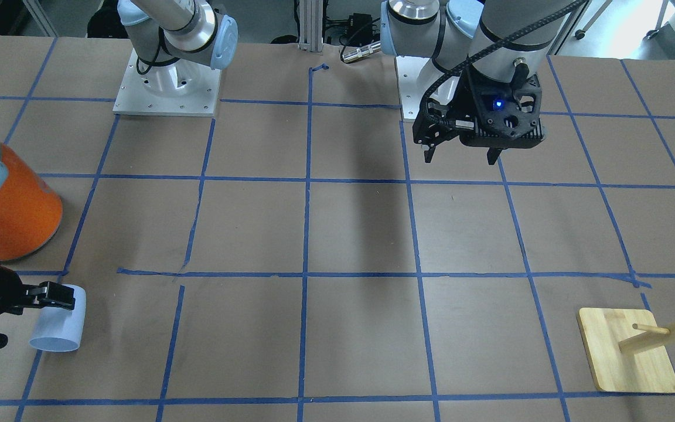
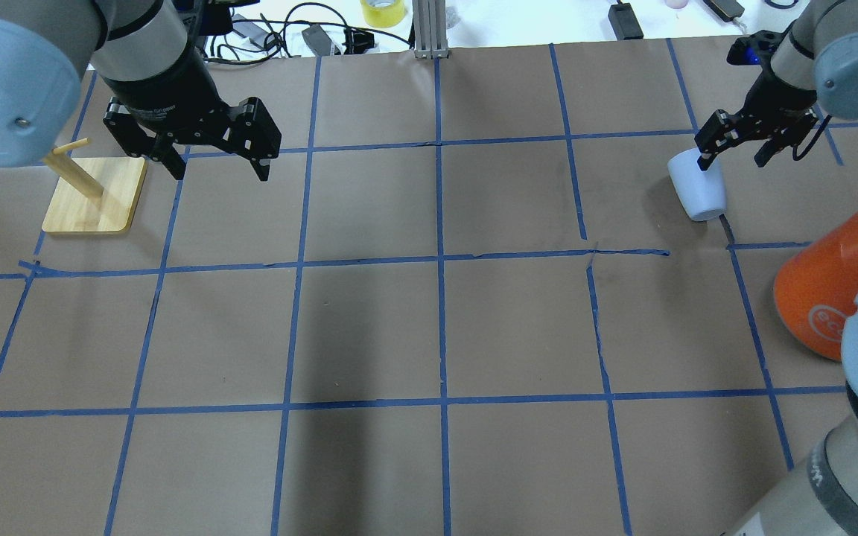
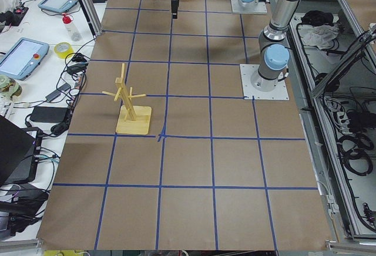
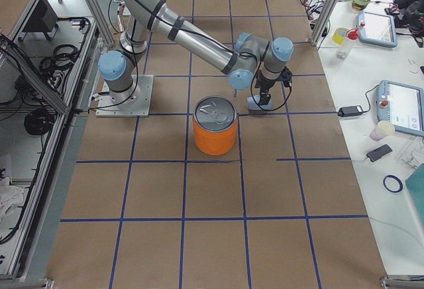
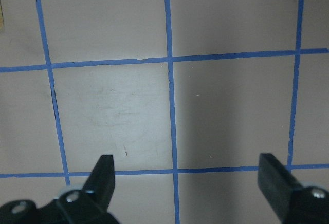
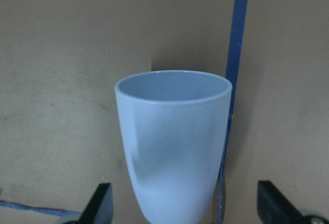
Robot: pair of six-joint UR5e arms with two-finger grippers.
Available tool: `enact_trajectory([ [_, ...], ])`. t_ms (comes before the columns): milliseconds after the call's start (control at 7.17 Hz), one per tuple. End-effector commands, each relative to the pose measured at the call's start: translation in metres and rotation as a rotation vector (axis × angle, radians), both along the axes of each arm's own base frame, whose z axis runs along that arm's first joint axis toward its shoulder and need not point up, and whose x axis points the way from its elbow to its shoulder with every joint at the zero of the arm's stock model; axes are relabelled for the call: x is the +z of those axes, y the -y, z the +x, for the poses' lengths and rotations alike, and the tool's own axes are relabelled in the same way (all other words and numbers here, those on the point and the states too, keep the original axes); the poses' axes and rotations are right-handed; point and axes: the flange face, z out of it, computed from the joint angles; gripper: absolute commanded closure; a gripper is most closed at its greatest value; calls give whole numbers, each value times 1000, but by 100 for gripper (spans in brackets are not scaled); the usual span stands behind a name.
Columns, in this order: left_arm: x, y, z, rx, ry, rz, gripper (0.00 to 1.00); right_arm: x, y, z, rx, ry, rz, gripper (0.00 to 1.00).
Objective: Flip cup
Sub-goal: 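Move the right gripper down onto the white cup and grasp it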
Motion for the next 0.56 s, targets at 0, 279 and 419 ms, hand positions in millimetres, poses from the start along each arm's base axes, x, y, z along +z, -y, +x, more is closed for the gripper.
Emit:
enact_trajectory([
  [0, 0, 0, 0, -1, 0, 1, 0, -28, 7, 1, 5, 2, 2, 1],
  [279, 0, 0, 0, 0, -1, 1, 0, -37, 9, 1, 1, 6, 9, 2],
  [419, 0, 0, 0, 1, 0, 1, 0, -38, 11, 4, 1, 28, -5, 14],
])
